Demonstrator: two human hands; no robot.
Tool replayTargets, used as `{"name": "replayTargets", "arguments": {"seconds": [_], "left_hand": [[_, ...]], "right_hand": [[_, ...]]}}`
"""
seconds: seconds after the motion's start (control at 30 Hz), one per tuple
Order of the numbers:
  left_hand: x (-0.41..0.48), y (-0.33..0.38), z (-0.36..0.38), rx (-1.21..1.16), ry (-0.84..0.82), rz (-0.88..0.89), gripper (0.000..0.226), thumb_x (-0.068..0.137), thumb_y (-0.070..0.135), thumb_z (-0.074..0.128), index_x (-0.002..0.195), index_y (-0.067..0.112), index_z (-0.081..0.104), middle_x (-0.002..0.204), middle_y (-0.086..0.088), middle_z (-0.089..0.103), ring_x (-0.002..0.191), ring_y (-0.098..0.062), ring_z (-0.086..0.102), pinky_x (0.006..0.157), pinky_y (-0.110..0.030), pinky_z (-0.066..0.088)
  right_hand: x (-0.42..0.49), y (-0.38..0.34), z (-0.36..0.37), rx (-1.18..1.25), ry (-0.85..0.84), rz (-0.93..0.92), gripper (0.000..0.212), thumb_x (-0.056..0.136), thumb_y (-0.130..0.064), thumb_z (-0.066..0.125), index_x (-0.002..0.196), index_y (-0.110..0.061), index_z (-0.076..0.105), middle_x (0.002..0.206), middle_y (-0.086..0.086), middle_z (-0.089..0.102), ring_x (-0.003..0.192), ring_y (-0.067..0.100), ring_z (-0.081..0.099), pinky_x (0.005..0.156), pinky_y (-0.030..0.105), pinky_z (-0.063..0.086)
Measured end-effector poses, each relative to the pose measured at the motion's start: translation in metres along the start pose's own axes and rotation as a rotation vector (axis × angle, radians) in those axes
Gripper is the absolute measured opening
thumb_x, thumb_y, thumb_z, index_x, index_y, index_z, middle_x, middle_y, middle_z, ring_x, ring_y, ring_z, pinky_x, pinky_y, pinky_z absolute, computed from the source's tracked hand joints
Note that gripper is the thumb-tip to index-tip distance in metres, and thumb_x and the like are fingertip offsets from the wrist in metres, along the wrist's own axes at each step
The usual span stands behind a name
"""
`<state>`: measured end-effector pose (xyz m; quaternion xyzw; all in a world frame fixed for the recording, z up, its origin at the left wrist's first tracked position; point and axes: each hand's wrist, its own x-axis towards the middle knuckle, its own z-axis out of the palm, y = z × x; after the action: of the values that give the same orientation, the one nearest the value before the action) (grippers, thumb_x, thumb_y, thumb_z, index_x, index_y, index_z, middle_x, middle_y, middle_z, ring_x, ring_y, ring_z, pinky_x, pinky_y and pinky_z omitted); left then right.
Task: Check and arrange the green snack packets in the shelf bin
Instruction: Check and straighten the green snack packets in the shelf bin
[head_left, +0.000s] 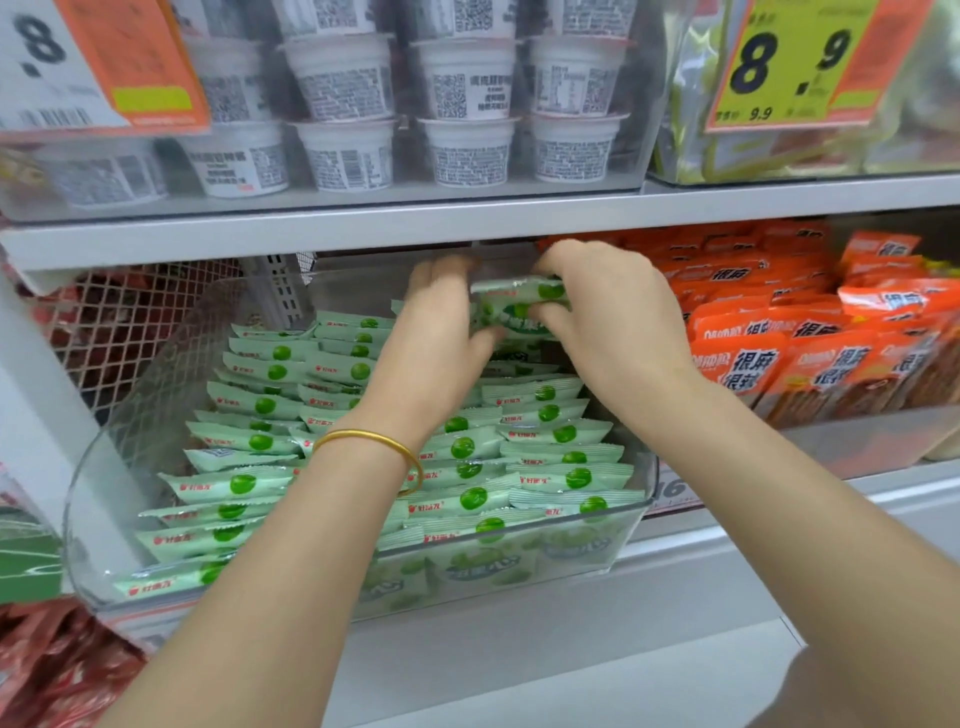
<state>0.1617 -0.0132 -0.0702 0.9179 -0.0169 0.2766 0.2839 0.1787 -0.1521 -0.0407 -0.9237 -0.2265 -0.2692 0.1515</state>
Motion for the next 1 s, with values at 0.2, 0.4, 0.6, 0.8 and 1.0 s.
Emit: {"name": "replayTargets", "arguments": {"seconds": [0.2, 0.4, 0.6, 0.8, 1.0], "left_hand": [[-0.004, -0.023, 0.004, 0.136, -0.198, -0.116, 0.057, 0.089, -0.003, 0.047, 0.143, 0.009, 0.035, 0.144, -0.015, 0.037, 0.133, -0.028, 0.036, 0.105, -0.027, 0.030], [-0.005, -0.032, 0.010, 0.134, -0.265, -0.129, 0.053, 0.092, 0.000, 0.043, 0.143, 0.010, 0.035, 0.148, -0.013, 0.034, 0.137, -0.026, 0.032, 0.109, -0.027, 0.026], [-0.004, -0.034, 0.012, 0.105, -0.260, -0.160, 0.053, 0.092, -0.001, 0.044, 0.143, 0.010, 0.035, 0.147, -0.013, 0.036, 0.135, -0.026, 0.035, 0.107, -0.028, 0.028], [-0.001, -0.037, 0.014, 0.114, -0.292, -0.179, 0.053, 0.092, -0.001, 0.043, 0.143, 0.011, 0.034, 0.147, -0.013, 0.036, 0.134, -0.026, 0.035, 0.106, -0.028, 0.029], [0.002, -0.038, 0.018, 0.114, -0.313, -0.200, 0.051, 0.093, -0.001, 0.042, 0.143, 0.010, 0.036, 0.147, -0.012, 0.037, 0.133, -0.027, 0.037, 0.105, -0.031, 0.032]], "right_hand": [[0.010, -0.001, 0.026, -0.086, -0.039, 0.038, 0.026, 0.082, 0.004, 0.063, 0.105, -0.007, 0.057, 0.105, 0.013, 0.058, 0.092, 0.034, 0.057, 0.064, 0.030, 0.036], [0.008, -0.003, 0.046, -0.157, -0.116, 0.049, 0.033, 0.082, 0.007, 0.060, 0.112, -0.004, 0.053, 0.110, 0.013, 0.055, 0.094, 0.034, 0.058, 0.062, 0.031, 0.037], [0.013, -0.013, 0.057, -0.345, -0.134, -0.101, 0.034, 0.039, 0.018, 0.047, 0.064, 0.001, 0.063, 0.071, 0.014, 0.058, 0.081, 0.034, 0.059, 0.057, 0.030, 0.036], [0.027, -0.008, 0.060, -0.258, -0.374, 0.001, 0.031, 0.075, 0.016, 0.050, 0.092, -0.010, 0.057, 0.081, 0.007, 0.050, 0.080, 0.029, 0.050, 0.066, 0.031, 0.039], [0.042, -0.004, 0.071, -0.255, -0.448, 0.062, 0.026, 0.084, 0.008, 0.052, 0.105, -0.004, 0.061, 0.108, 0.014, 0.061, 0.080, 0.029, 0.048, 0.066, 0.030, 0.040]]}}
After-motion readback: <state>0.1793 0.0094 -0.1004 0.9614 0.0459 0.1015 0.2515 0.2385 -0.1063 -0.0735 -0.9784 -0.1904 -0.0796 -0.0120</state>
